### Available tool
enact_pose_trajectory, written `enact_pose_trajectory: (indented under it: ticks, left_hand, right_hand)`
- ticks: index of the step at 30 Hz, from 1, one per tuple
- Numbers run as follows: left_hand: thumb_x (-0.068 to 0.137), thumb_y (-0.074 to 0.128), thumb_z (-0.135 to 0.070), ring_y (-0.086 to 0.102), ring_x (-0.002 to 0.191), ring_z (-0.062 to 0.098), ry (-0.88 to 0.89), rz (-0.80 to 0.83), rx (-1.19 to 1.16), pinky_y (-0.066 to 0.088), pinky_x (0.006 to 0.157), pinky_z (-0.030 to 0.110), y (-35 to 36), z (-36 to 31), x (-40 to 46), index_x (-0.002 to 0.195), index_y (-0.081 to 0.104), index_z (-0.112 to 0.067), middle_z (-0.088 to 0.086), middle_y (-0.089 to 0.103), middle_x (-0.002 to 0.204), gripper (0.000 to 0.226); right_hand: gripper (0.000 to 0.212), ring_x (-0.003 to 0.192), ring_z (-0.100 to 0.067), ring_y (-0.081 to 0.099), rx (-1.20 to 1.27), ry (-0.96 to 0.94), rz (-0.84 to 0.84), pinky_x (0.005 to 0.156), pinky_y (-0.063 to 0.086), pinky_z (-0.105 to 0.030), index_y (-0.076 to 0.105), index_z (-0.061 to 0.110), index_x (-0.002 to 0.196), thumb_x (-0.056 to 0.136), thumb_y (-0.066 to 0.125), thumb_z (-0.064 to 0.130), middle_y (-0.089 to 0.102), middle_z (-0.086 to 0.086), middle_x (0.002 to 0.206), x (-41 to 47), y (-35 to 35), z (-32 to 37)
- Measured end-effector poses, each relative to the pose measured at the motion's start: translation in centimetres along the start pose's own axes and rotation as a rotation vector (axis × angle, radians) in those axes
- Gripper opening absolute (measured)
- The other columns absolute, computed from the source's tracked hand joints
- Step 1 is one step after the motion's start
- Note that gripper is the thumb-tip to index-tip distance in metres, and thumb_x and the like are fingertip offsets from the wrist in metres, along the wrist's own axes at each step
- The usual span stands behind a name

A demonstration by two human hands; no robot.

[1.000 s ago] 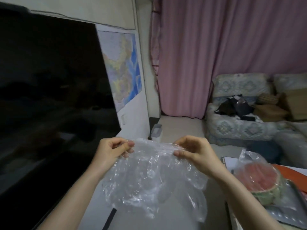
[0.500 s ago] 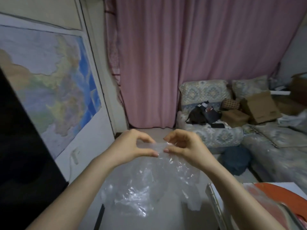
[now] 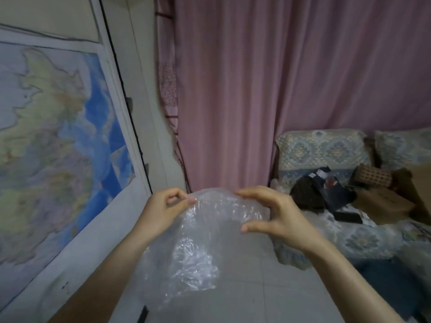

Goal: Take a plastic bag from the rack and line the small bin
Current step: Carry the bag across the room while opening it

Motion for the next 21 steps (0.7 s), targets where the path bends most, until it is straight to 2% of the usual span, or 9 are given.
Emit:
enact_pose_trajectory:
  ticks: [4,7,9,14,16,17,18,19,21]
  left_hand:
    - [0.067,0.066,-0.050,0.068,0.068,0.008,-0.069,-0.014,-0.008,0.047,0.065,0.009,-0.5,5.1,6.8,0.072,0.070,-0.021,-0.002,0.074,0.074,0.029]
    - [0.076,0.069,-0.035,0.066,0.065,0.009,-0.114,-0.030,0.012,0.048,0.062,0.009,-1.2,9.5,11.7,0.071,0.071,-0.022,-0.002,0.072,0.072,0.014]
    - [0.080,0.068,-0.024,0.065,0.062,0.005,-0.129,-0.005,0.030,0.048,0.060,0.008,-1.3,12.6,15.5,0.069,0.071,-0.025,-0.003,0.072,0.070,0.011]
    - [0.081,0.068,-0.017,0.065,0.064,0.007,-0.177,0.076,0.065,0.052,0.062,0.014,-1.9,19.2,25.1,0.065,0.072,-0.033,-0.009,0.072,0.069,0.023]
    - [0.081,0.068,-0.017,0.066,0.082,0.017,-0.208,0.121,0.028,0.052,0.074,0.020,-2.3,20.4,29.5,0.069,0.072,-0.032,-0.004,0.073,0.077,0.020]
    - [0.083,0.066,-0.021,0.063,0.098,0.023,-0.233,0.145,0.023,0.049,0.086,0.026,-2.5,20.9,31.9,0.084,0.072,-0.030,0.004,0.073,0.096,0.011]
    - [0.085,0.063,-0.031,0.055,0.115,0.023,-0.279,0.169,0.062,0.043,0.097,0.029,-2.7,21.2,34.1,0.104,0.066,-0.026,0.009,0.064,0.120,0.020]
    - [0.081,0.059,-0.050,0.047,0.124,0.014,-0.292,0.179,0.124,0.036,0.101,0.026,-3.0,21.3,36.4,0.121,0.055,-0.027,0.003,0.052,0.136,0.047]
    - [0.061,0.048,-0.081,0.038,0.124,-0.008,-0.132,0.197,0.151,0.031,0.099,0.014,-2.5,20.7,39.7,0.134,0.039,-0.037,-0.017,0.041,0.141,0.085]
  right_hand:
    - [0.018,0.071,0.004,0.065,0.097,-0.027,-0.165,0.067,0.049,-0.014,0.074,0.022,0.077,0.067,0.074,0.036,0.073,0.012,0.073,8.0,-0.4,-5.7]
    - [0.010,0.058,-0.006,0.065,0.224,0.034,-0.152,0.055,0.051,-0.019,0.074,0.015,0.072,0.067,0.077,0.023,0.072,-0.002,0.063,13.9,-0.6,-10.6]
    - [0.005,0.046,-0.002,0.058,0.234,0.041,-0.115,0.044,0.043,-0.013,0.074,0.013,0.072,0.069,0.077,0.012,0.069,0.001,0.054,17.8,-0.4,-13.5]
    - [0.006,0.051,-0.015,0.058,0.268,0.089,-0.092,0.041,0.046,-0.018,0.074,0.010,0.074,0.071,0.076,0.005,0.071,-0.014,0.062,28.5,0.6,-19.6]
    - [0.006,0.051,-0.009,0.057,0.272,0.101,-0.057,0.042,0.046,-0.018,0.074,0.008,0.075,0.071,0.075,0.003,0.068,-0.013,0.062,32.6,1.2,-21.4]
    - [0.007,0.050,-0.007,0.056,0.263,0.103,-0.032,0.042,0.046,-0.018,0.074,0.009,0.075,0.072,0.075,0.003,0.068,-0.012,0.062,34.8,1.7,-22.3]
    - [0.009,0.050,-0.007,0.056,0.254,0.106,-0.009,0.042,0.046,-0.017,0.074,0.012,0.073,0.072,0.075,0.003,0.068,-0.011,0.062,36.8,2.2,-23.1]
    - [0.013,0.049,-0.007,0.056,0.257,0.105,0.011,0.042,0.045,-0.017,0.073,0.016,0.070,0.073,0.075,0.004,0.068,-0.008,0.061,39.0,2.8,-24.0]
    - [0.019,0.048,-0.009,0.056,0.277,0.103,0.049,0.042,0.045,-0.016,0.072,0.022,0.066,0.073,0.075,0.005,0.067,-0.002,0.057,43.1,4.3,-25.8]
Point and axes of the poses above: each hand's wrist, its own x-axis towards the middle knuckle, its own y-axis out of the palm, z = x × y, the point moved 5 cm from there along x, towards the middle knuckle
